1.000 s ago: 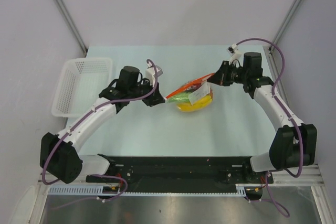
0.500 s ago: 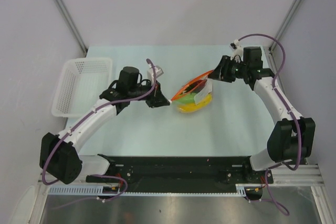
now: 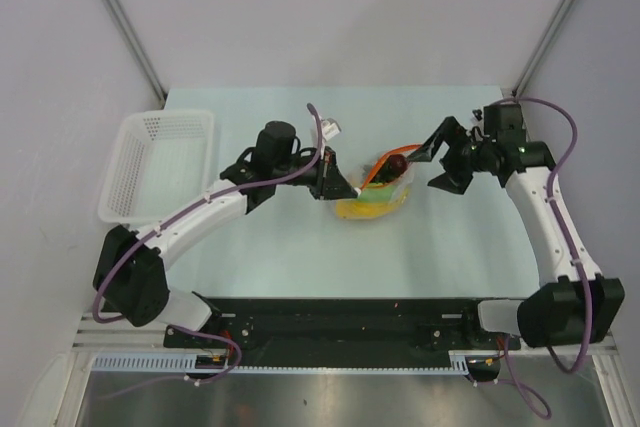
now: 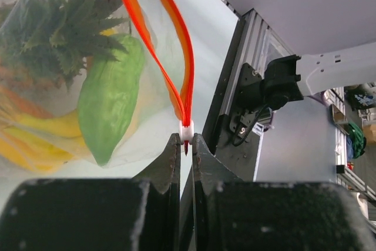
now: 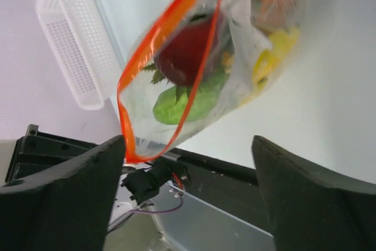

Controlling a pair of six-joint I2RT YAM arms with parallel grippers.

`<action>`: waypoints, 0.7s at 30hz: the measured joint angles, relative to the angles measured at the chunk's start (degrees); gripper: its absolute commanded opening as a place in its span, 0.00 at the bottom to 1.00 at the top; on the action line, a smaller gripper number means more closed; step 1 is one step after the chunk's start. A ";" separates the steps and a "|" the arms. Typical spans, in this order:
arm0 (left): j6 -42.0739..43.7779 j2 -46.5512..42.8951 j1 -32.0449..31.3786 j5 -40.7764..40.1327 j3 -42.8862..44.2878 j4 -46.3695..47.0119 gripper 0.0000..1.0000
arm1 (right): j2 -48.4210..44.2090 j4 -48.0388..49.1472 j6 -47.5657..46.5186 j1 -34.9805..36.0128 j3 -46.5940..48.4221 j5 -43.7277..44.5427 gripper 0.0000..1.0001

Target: Open the zip-top bag and remove the fake food

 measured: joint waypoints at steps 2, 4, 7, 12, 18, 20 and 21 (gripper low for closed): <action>-0.37 0.24 -0.74 -0.26 0.35 0.39 0.00 | -3.87 0.17 1.60 -0.35 -3.19 -0.22 0.65; -0.39 0.26 -1.55 -0.57 0.39 0.48 0.00 | -7.15 1.27 3.80 -0.59 -7.30 -0.63 0.65; -0.37 0.26 -2.47 -1.07 0.39 0.42 0.00 | -8.31 3.85 7.10 0.00 -11.15 -1.73 0.66; -0.37 0.26 -3.48 -1.92 0.39 0.33 0.00 | -4.02 5.97 7.98 3.82 -9.57 -1.05 0.67; -0.37 0.26 -4.81 -2.73 0.39 0.17 0.00 | -0.39 6.47 5.60 6.49 -7.54 2.36 0.29; -0.35 0.26 -5.05 -3.13 0.48 -0.04 0.00 | 0.48 5.62 4.52 6.73 -7.21 3.80 0.18; -0.33 0.26 -5.14 -3.63 0.63 -0.37 0.02 | 0.96 4.85 3.80 6.86 -6.69 4.72 0.14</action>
